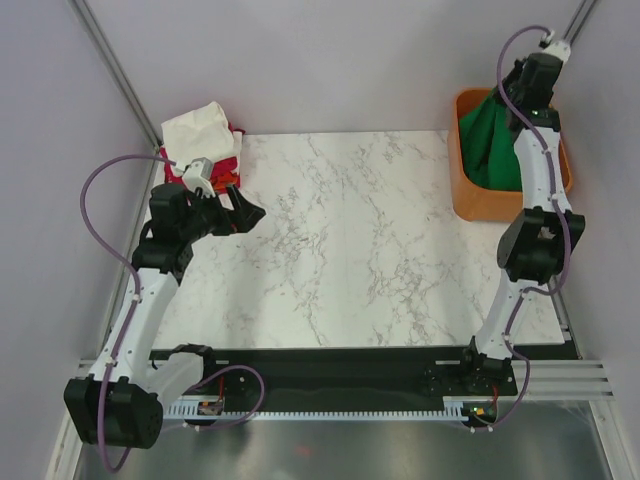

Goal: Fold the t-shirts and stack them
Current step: Grab the tshirt from the pile, then move the tshirt to the center of the board

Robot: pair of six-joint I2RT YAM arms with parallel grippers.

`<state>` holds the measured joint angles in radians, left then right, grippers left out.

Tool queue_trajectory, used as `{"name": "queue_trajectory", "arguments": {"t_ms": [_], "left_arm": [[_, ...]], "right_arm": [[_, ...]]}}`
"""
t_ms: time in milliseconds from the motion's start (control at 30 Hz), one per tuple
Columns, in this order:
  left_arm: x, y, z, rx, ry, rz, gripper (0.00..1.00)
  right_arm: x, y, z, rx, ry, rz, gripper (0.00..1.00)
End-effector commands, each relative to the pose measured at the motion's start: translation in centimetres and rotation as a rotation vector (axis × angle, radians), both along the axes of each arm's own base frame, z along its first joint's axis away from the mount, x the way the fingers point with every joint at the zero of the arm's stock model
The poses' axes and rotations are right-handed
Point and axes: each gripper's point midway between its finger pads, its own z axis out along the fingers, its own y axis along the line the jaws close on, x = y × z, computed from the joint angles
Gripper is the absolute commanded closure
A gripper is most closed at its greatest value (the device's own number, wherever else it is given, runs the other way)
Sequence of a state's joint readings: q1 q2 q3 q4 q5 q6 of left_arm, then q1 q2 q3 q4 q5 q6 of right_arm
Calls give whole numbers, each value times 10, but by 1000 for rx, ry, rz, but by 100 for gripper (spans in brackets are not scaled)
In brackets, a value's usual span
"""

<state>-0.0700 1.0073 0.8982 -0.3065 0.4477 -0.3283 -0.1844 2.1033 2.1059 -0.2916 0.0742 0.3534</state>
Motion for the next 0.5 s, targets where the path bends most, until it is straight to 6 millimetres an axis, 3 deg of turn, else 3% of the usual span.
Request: {"name": "queue_trajectory", "arguments": {"t_ms": [0, 67, 100, 167, 200, 267, 300, 400, 467], "left_arm": [[-3, -2, 25, -9, -69, -11, 0], [-5, -1, 31, -6, -89, -4, 0], [-5, 0, 32, -4, -95, 3, 0], [-6, 1, 34, -1, -103, 9, 0], [-7, 1, 35, -2, -107, 9, 0], [-8, 2, 37, -1, -111, 10, 0], [-8, 2, 39, 0, -118, 11, 0], [-9, 4, 40, 4, -123, 24, 0], [-10, 6, 44, 11, -139, 34, 0]], "right_arm": [[-60, 58, 221, 21, -463, 145, 100], [-82, 74, 256, 83, -546, 196, 100], [-102, 85, 289, 95, -627, 244, 100], [-128, 118, 324, 176, -710, 404, 100], [-153, 131, 361, 178, -813, 476, 100], [-185, 153, 391, 236, -897, 610, 100], [-212, 160, 417, 219, -986, 655, 100], [-248, 169, 444, 249, -1061, 717, 100], [-252, 168, 443, 254, -1052, 698, 100]]}}
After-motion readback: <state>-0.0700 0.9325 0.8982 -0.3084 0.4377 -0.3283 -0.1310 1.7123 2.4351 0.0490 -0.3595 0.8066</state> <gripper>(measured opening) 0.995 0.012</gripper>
